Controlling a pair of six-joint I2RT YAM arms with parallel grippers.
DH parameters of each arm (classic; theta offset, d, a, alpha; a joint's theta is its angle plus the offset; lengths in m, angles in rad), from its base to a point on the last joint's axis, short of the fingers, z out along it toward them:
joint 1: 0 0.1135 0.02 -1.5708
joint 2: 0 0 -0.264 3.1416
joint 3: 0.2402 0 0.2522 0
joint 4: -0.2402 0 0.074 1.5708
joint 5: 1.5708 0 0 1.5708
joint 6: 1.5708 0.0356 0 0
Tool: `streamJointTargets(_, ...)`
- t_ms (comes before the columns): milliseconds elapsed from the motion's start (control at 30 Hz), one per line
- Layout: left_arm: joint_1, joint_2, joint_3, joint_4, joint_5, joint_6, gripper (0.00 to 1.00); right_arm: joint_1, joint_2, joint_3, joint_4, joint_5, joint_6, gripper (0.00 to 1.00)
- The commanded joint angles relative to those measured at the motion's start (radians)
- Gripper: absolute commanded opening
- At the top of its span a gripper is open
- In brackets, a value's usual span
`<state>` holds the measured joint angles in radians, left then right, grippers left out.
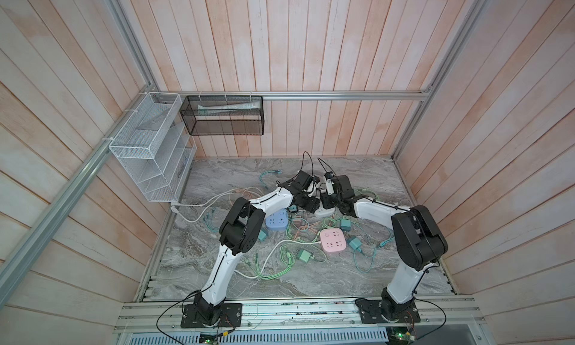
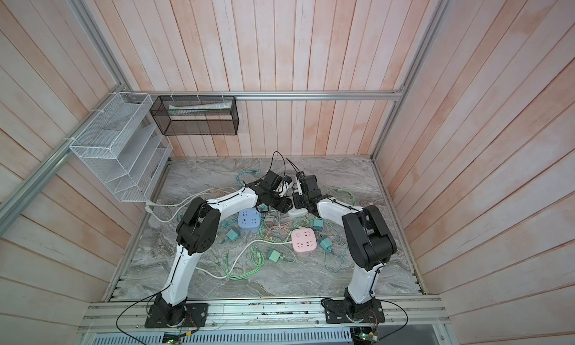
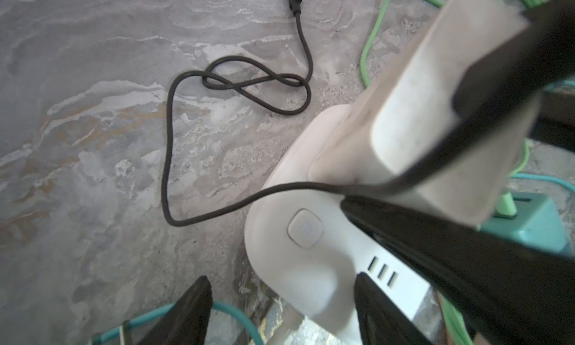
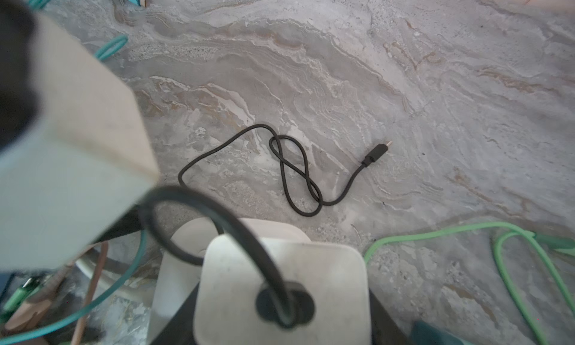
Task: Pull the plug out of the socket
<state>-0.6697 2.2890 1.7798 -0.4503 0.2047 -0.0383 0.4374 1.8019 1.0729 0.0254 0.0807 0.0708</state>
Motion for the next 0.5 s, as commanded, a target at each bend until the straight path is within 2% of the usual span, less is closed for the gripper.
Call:
streamJointTargets(0,-0.016,0.086,-0.009,-0.108,-0.022,0.018,0.74,0.03,-0.032,0.048,0.028,0.084,-0.044,0.23)
streamJointTargets(167,-0.018,0.095,-0.005,-0.116,-0.02,0.017,0.74,0.038,-0.021,0.057,0.01,0.141,-0.066,0.23)
streamJointTargets(467,-0.018,0.109,0.009,-0.127,-0.018,0.014,0.74,0.04,-0.05,0.006,0.085,0.1,-0.036,0.23)
